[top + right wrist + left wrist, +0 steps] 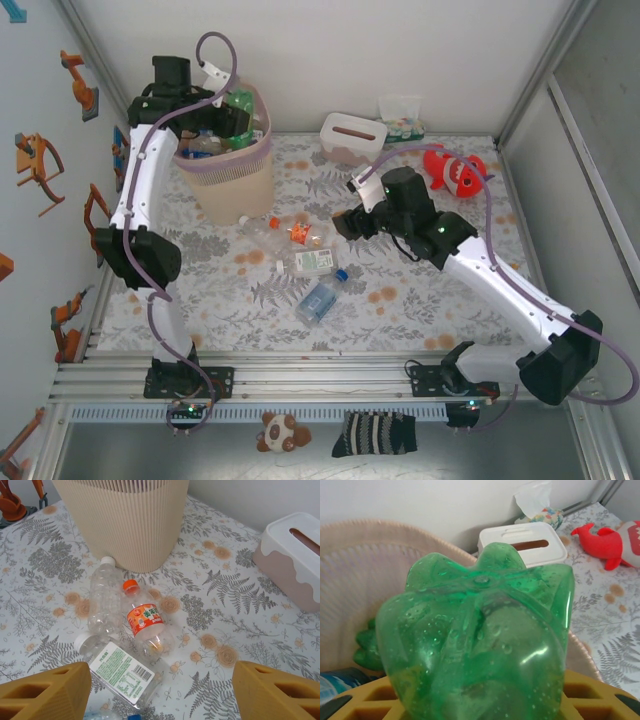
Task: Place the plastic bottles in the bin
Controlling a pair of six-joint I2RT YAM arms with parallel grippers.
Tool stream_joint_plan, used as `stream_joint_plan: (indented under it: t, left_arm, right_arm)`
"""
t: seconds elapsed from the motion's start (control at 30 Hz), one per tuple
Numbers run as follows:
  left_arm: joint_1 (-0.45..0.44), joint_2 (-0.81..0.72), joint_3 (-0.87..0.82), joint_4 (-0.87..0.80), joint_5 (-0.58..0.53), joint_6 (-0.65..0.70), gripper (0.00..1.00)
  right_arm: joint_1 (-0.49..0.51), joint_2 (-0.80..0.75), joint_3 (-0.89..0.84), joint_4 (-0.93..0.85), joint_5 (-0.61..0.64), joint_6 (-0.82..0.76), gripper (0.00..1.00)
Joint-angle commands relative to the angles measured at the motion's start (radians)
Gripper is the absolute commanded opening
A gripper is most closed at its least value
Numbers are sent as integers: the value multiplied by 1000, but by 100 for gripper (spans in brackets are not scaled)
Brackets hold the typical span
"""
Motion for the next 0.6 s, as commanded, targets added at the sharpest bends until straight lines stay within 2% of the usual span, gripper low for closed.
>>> stream_joint_plan:
  t: [0.0,0.17,0.33,0.57]
  left_arm:
    - [-2,5,22,-52,42,-45,34]
    - [2,25,-28,-54,10,-19,38]
    - [11,60,-46,-46,45,-25,50]
    - [23,-1,-87,48,78,-79,77]
  right_arm:
    - [9,-13,10,5,19,-13,74]
    - [9,-3,11,14,11,-10,74]
    - [9,-5,8,15,18,-5,74]
    - [9,-30,-2,13,51,-7,74]
